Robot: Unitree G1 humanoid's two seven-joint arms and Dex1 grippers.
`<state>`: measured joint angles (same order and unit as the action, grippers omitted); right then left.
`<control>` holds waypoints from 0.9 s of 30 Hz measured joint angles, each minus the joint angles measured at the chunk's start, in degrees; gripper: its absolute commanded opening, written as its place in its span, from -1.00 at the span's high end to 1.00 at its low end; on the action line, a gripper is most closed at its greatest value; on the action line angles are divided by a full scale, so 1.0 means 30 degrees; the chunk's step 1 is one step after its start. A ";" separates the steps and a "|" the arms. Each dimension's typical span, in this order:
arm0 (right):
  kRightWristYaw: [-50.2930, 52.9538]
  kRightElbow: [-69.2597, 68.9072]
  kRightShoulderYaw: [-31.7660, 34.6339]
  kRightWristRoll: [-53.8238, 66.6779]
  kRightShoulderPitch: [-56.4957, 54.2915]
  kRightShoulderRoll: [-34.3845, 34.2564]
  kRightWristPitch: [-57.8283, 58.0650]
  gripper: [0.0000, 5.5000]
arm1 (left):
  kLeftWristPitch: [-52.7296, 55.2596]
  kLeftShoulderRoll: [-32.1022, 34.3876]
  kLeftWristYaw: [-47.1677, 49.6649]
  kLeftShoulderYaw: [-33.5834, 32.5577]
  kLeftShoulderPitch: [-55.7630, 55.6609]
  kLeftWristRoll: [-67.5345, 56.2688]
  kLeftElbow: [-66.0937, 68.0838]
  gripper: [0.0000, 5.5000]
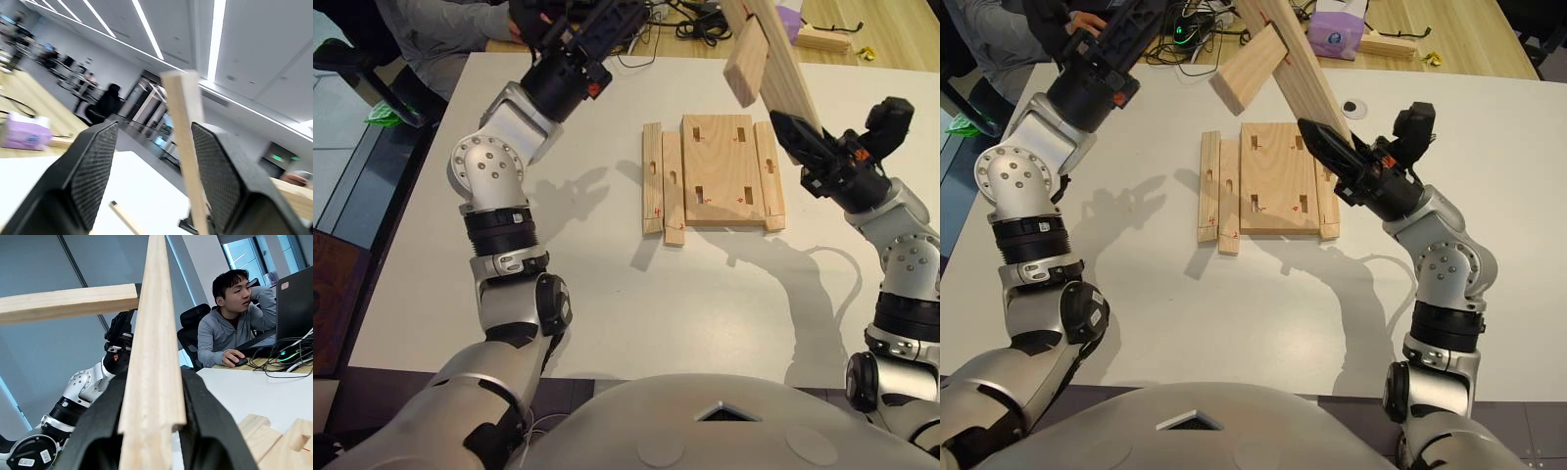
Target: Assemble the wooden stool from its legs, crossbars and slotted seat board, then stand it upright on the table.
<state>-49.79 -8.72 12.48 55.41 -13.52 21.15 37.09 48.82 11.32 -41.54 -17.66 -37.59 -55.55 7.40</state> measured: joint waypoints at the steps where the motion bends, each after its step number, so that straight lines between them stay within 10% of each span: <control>1: -0.0154 -0.0034 -0.0054 0.0078 -0.0098 -0.0022 0.0060 0.63 | 0.0330 -0.0022 -0.0123 0.0160 0.0083 -0.0216 -0.0311 0.00; 27: -0.1508 -0.0705 -0.2229 0.0077 0.1325 -0.0843 0.0100 0.63 | 0.0534 -0.1372 0.1808 -0.0027 0.0782 -0.3403 -0.1867 0.53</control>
<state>-54.31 -10.84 5.80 55.64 -9.55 18.62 37.39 50.43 7.21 -36.11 -17.74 -35.25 -65.76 1.80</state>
